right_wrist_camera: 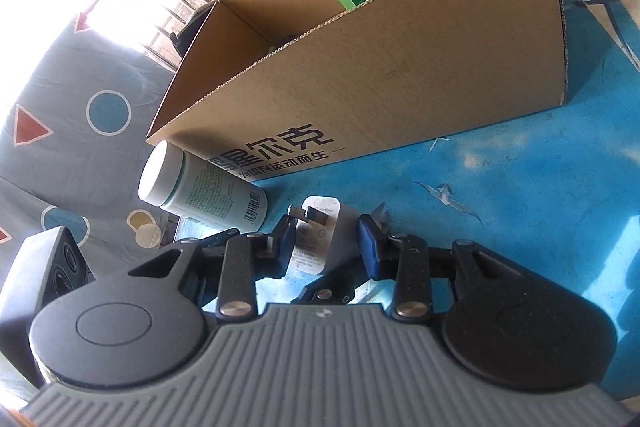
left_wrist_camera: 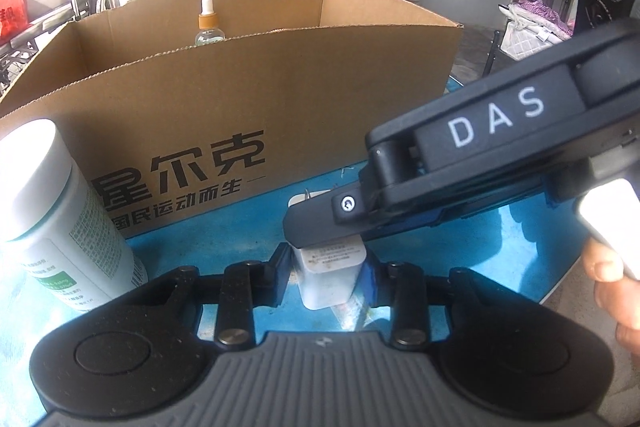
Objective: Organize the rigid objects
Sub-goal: 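Close the right gripper on the white charger and lift it, then carry the white charger over the box and lower it inside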
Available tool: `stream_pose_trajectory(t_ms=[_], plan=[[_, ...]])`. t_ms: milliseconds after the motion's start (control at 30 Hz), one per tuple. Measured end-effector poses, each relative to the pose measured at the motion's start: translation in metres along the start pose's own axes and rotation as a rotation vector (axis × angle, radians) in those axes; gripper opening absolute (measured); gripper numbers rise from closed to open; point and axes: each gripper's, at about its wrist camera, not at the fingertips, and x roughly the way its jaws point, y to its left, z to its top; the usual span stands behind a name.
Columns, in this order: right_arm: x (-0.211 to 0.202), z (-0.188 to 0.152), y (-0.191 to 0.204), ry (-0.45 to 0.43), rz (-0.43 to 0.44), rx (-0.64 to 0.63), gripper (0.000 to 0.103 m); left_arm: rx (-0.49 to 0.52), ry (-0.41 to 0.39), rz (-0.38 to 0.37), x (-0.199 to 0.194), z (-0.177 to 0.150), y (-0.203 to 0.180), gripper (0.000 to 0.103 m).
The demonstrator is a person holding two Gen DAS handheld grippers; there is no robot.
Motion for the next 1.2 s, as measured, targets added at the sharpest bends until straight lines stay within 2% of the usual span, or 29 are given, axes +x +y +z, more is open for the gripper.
stream_pose_trajectory(t_ms=[100, 400, 600, 767, 900, 1000, 1100, 1200], plan=[[0.003, -0.001, 0.001, -0.012, 0.003, 0.005, 0.039, -0.011, -0.003, 0.009, 0.001, 0.0, 0.0, 0.033], [-0.006, -0.007, 0.011, -0.042, 0.001, -0.016, 0.038, -0.001, -0.018, 0.034, -0.015, 0.002, -0.005, 0.032], [-0.035, -0.01, 0.035, -0.108, 0.026, -0.078, 0.038, 0.03, -0.095, 0.077, -0.048, 0.012, -0.015, 0.032], [-0.066, -0.005, 0.062, -0.199, 0.049, -0.165, 0.038, 0.064, -0.197, 0.128, -0.081, 0.033, -0.024, 0.032], [-0.088, 0.01, 0.078, -0.273, 0.058, -0.236, 0.038, 0.082, -0.258, 0.147, -0.092, 0.056, -0.027, 0.032], [-0.096, 0.03, 0.083, -0.295, 0.055, -0.271, 0.038, 0.073, -0.282, 0.15, -0.09, 0.074, -0.025, 0.032], [-0.095, 0.054, 0.087, -0.295, 0.045, -0.301, 0.038, 0.039, -0.275, 0.142, -0.08, 0.1, -0.016, 0.032], [-0.086, 0.087, 0.088, -0.267, 0.033, -0.321, 0.038, 0.009, -0.233, 0.14, -0.062, 0.124, -0.004, 0.032]])
